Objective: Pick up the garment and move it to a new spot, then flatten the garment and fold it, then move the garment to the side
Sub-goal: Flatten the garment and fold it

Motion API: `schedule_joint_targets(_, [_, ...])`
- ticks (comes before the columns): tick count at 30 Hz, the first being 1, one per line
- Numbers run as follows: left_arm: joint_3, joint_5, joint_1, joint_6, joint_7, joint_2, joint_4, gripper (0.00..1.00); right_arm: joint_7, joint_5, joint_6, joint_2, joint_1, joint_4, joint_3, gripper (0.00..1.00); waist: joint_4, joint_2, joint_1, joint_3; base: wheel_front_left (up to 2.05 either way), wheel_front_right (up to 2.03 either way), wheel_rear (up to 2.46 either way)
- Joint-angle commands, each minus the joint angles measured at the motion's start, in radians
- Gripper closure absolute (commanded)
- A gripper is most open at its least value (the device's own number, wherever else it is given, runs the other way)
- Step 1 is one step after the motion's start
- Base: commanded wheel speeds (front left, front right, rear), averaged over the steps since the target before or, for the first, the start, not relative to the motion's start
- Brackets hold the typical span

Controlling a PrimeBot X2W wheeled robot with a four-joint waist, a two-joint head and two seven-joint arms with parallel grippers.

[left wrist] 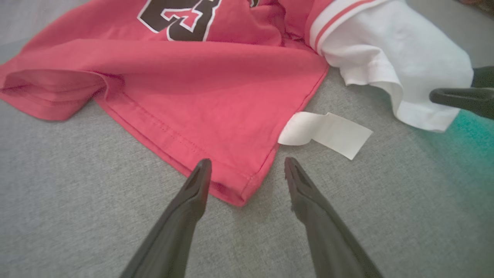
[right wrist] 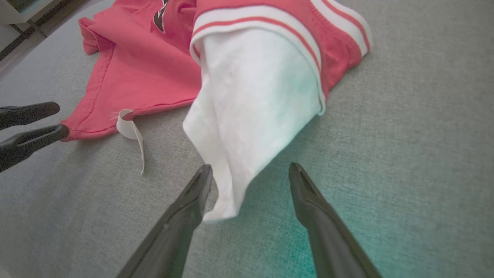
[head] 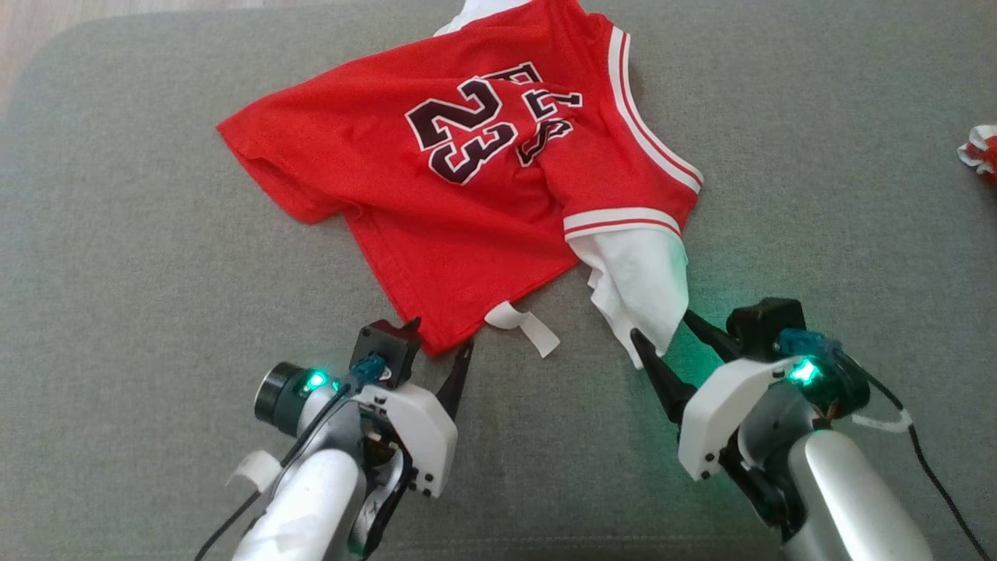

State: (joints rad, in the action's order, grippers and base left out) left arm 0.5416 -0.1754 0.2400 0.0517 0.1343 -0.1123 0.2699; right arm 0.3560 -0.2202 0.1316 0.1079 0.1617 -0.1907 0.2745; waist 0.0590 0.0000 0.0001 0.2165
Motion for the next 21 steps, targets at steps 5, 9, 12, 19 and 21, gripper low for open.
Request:
schedule_joint_targets(5, [-0.011, 0.019, 0.077, -0.008, -0.016, 0.005, 0.029, 0.0, -0.018, -0.011, -0.001, -0.005, 0.061, 0.026, 0.033, 0.0, -0.006, 0.0, -0.0001, 0.018, 0.0, 0.0, 0.0])
schedule_joint_targets(9, [-0.003, 0.022, 0.103, -0.014, -0.02, 0.004, 0.079, 0.0, -0.016, -0.02, -0.001, -0.002, 0.07, 0.025, 0.043, 0.0, -0.011, 0.0, -0.0001, 0.034, 0.0, 0.0, 0.0])
schedule_joint_targets(12, [0.0, 0.023, 0.124, -0.018, -0.03, 0.005, 0.119, 0.0, -0.009, -0.033, -0.001, 0.0, 0.077, 0.023, 0.052, 0.0, -0.015, 0.0, -0.0001, 0.044, 0.0, 0.0, 0.0])
schedule_joint_targets(19, [0.0, 0.003, 0.15, -0.033, -0.049, 0.011, 0.195, 1.0, -0.04, -0.12, -0.001, -0.001, 0.097, 0.026, 0.073, 1.0, -0.019, 0.0, -0.0001, 0.034, 0.0, 0.0, 0.0])
schedule_joint_targets(21, [-0.007, -0.014, 0.147, -0.041, -0.054, 0.009, 0.197, 1.0, -0.059, -0.162, -0.001, -0.001, 0.103, 0.045, 0.06, 1.0, -0.022, 0.0, -0.0001, 0.02, 0.0, 0.0, 0.0])
